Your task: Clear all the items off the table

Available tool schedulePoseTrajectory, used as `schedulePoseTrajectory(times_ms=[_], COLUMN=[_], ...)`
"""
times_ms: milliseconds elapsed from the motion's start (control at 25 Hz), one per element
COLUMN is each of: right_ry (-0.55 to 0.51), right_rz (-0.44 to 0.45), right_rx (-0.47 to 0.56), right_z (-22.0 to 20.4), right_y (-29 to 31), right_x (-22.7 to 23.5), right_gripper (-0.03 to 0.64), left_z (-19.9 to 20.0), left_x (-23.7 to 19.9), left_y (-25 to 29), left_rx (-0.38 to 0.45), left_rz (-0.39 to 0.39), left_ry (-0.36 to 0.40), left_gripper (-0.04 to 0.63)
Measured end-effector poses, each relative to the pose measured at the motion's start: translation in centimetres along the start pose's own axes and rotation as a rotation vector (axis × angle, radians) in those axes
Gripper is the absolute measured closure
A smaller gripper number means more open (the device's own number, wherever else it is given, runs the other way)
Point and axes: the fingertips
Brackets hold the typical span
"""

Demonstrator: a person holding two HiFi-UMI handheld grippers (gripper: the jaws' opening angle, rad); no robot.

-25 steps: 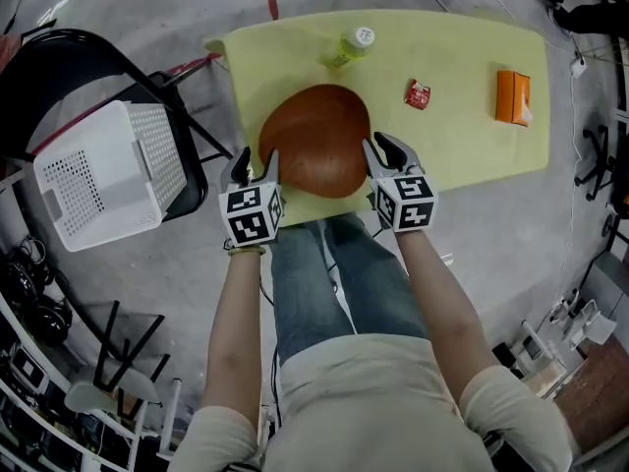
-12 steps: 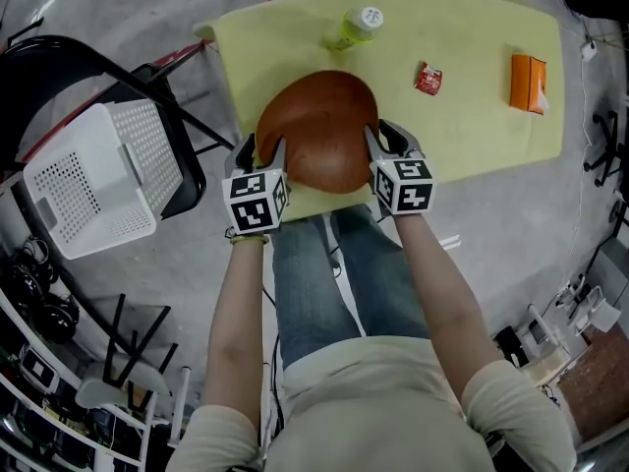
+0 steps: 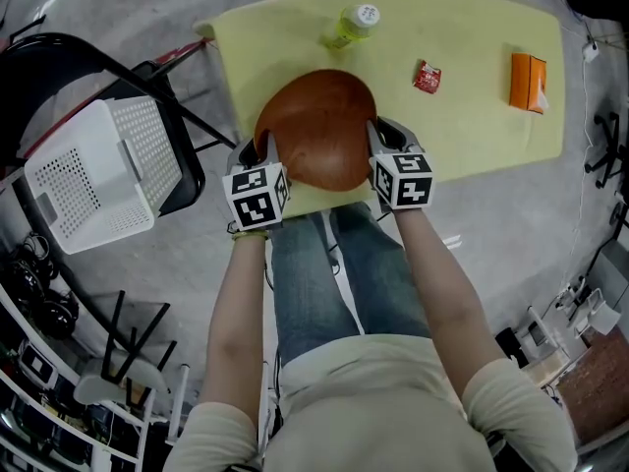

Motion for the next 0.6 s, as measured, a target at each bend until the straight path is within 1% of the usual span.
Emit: schedulePoseTrajectory(times_ms=[200, 600], right_ry=[-0.004, -0.043], right_rz=[-0.012, -0.012], right_rx=[0.026, 0.07], right_z=[0.1, -0.2], right_y=[-1.9, -8.0], right_x=[0.1, 0.2], right_gripper=[0.591, 0.592], left_z=[-0.4, -1.2], left_x=[1.0, 4.2], left_y=[-1.9, -7.1], left_rx=[0.026, 0.089], left_rz=[0.001, -0.008], left_ry=[0.003, -0.047], left_gripper=[0.551, 0.555])
Point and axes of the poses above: the fingertips, and each gripper's own axes: y forward along the fingers, x to its right, z out of its top, and after that the axes turned 10 degrees about -x, right-handed
